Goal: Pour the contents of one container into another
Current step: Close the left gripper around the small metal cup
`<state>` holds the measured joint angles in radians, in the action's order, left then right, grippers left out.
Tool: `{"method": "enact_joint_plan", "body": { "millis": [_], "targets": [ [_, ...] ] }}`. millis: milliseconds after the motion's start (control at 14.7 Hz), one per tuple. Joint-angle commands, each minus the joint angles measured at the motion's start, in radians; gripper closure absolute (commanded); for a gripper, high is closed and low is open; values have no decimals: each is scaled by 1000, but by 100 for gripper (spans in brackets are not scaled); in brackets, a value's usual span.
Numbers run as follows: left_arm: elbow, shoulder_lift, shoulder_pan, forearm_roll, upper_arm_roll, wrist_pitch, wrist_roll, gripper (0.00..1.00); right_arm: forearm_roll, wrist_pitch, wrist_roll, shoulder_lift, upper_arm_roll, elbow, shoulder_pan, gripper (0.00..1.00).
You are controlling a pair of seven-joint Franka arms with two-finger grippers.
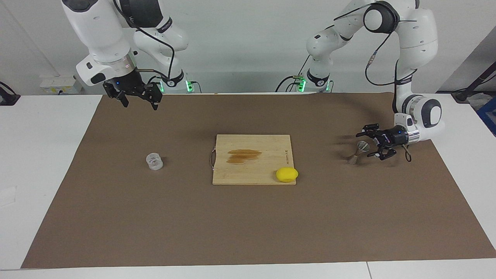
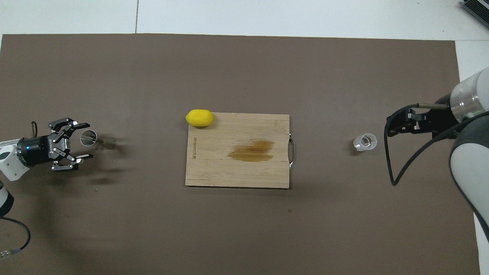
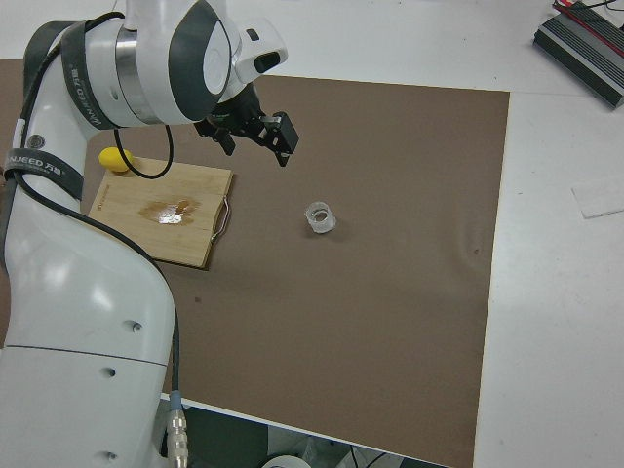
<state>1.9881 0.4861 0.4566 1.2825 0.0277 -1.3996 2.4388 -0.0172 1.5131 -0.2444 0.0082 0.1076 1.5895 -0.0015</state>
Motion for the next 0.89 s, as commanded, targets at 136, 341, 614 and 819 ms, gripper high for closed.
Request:
{"method": "enact_joint_plan", "body": {
  "millis": [136, 341, 614, 819],
  "targets": [
    [18, -1, -7, 28, 1, -18, 22, 2, -6, 19, 19, -24, 4, 29, -11, 0],
    [17, -1, -6, 28, 3, -19, 22, 6, -6, 19, 19, -24, 4, 29, -11, 0],
    [14, -1, 2, 28, 3, -22, 22, 13, -6, 19, 19, -24, 4, 27, -11, 0],
    [12, -1, 4, 28, 3, -29, 22, 25, -6, 19, 19, -24, 4, 29, -11, 0]
  ]
}}
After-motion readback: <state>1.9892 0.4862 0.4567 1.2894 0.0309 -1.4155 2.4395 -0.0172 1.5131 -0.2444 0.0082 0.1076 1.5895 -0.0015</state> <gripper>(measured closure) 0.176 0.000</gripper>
